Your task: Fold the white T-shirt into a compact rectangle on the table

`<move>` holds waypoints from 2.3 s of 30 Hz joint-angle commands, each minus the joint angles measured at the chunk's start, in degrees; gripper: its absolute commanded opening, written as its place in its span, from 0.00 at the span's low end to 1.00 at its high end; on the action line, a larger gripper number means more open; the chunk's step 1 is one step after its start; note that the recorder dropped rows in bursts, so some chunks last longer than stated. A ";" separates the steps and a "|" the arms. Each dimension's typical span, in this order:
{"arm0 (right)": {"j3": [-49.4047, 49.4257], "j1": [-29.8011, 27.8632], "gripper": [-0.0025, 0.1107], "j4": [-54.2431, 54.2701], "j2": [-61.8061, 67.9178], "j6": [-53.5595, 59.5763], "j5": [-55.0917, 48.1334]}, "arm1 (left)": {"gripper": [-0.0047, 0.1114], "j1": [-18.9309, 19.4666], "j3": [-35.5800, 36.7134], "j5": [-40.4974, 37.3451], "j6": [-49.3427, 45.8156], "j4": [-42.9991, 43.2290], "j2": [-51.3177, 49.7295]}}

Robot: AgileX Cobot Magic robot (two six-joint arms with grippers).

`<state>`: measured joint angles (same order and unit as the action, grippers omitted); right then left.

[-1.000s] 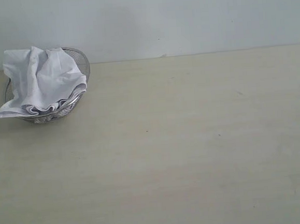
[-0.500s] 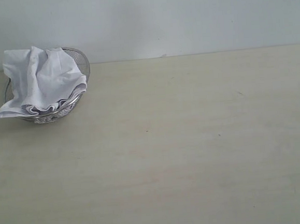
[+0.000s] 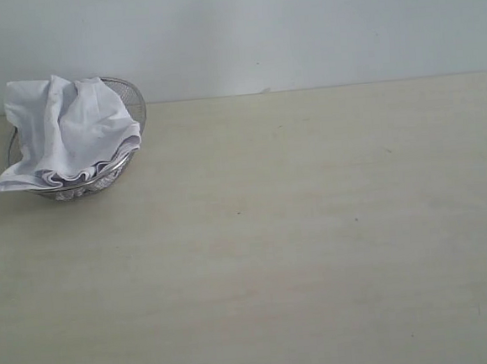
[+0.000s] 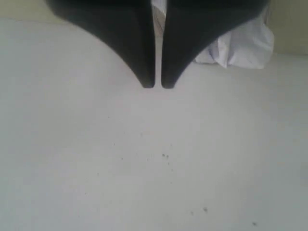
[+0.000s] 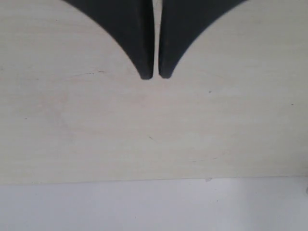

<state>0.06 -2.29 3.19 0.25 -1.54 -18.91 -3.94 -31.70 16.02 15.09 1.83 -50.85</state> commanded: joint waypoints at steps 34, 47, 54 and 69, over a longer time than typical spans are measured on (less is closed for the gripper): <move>-0.06 0.13 0.02 -0.18 -0.25 0.21 0.42 | 0.88 1.42 -93.68 -83.08 -2.63 -11.29 -83.90; -0.06 0.13 0.02 -0.18 -0.25 0.21 0.42 | 0.88 1.42 -93.68 -72.15 -2.63 -9.16 -92.18; -0.06 0.13 0.02 -0.18 -0.25 0.21 0.42 | 0.52 1.42 -93.68 -72.46 -2.63 -9.83 -95.66; -0.06 0.13 0.02 -0.18 -0.25 0.21 0.42 | 0.08 1.52 -93.68 -67.56 -7.68 -10.78 -84.89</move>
<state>0.06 -2.29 3.19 0.25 -1.54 -18.91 -2.17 -125.03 -54.73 10.27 -8.60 -140.86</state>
